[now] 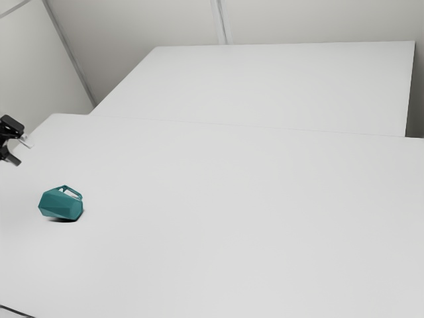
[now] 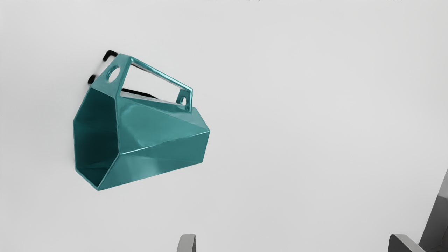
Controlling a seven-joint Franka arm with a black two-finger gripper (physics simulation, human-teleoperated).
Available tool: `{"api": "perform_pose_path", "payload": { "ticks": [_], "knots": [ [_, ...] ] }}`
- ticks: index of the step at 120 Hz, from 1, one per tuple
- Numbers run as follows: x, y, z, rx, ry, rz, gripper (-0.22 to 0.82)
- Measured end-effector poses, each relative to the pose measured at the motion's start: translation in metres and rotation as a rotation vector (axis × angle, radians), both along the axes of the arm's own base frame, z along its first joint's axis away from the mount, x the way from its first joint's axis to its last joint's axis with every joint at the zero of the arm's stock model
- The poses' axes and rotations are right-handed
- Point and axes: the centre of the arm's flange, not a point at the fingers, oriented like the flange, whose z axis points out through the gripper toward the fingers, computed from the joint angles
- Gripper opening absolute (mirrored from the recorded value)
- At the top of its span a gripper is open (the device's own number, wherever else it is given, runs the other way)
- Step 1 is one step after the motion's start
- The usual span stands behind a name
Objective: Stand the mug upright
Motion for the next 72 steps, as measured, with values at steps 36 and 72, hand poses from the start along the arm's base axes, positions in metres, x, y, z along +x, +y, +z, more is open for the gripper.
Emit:
{"api": "perform_pose_path", "payload": {
  "ticks": [36,72],
  "knots": [
    [0.004,0.034,-0.079,-0.082,-0.075,-0.065,0.6],
    [-0.013,0.039,-0.136,-0.146,-0.104,-0.07,0.6]
  ]
}}
